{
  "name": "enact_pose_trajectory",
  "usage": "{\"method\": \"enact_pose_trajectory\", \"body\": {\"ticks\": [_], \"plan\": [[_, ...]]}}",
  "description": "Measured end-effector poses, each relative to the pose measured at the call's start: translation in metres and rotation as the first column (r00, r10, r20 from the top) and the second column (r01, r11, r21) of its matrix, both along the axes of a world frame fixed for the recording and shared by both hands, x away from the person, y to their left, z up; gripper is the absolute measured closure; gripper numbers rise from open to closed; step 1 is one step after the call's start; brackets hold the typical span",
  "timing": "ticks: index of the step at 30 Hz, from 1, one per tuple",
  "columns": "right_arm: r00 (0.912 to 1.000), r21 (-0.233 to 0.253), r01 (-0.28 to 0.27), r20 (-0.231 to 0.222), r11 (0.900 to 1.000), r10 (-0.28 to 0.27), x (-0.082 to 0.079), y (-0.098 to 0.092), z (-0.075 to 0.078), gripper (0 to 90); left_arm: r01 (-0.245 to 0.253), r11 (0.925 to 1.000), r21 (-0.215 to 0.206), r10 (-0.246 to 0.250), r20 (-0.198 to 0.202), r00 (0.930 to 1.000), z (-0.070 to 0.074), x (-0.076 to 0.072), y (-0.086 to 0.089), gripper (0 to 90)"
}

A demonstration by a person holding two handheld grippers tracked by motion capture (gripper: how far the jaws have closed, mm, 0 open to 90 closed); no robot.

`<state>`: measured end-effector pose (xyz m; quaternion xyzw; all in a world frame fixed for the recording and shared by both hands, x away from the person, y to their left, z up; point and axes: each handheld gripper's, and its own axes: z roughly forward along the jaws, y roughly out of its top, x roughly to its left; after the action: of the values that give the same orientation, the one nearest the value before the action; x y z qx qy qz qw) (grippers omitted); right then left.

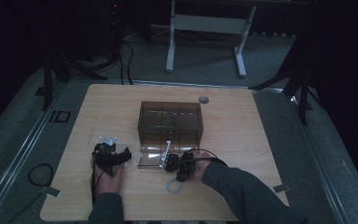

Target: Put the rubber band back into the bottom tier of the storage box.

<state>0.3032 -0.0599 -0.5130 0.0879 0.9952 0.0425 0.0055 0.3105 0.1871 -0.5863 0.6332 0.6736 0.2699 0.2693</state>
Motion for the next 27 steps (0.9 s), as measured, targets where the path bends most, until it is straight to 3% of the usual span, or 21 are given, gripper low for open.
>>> {"method": "enact_pose_trajectory", "body": {"ticks": [13, 27], "plan": [[0.9992, -0.048, -0.013, -0.038, 0.999, 0.011, 0.003, 0.014, -0.016, 76.4, 0.0, 1.0, 0.0, 0.0, 0.0, 1.0, 0.0, 0.0, 0.0, 13.7], [0.9999, -0.109, -0.013, -0.004, 0.994, 0.012, 0.001, 0.02, -0.025, 80.8, 0.0, 1.0, 0.0, 0.0, 0.0, 1.0, 0.0, 0.0, 0.0, 13.8]]}}
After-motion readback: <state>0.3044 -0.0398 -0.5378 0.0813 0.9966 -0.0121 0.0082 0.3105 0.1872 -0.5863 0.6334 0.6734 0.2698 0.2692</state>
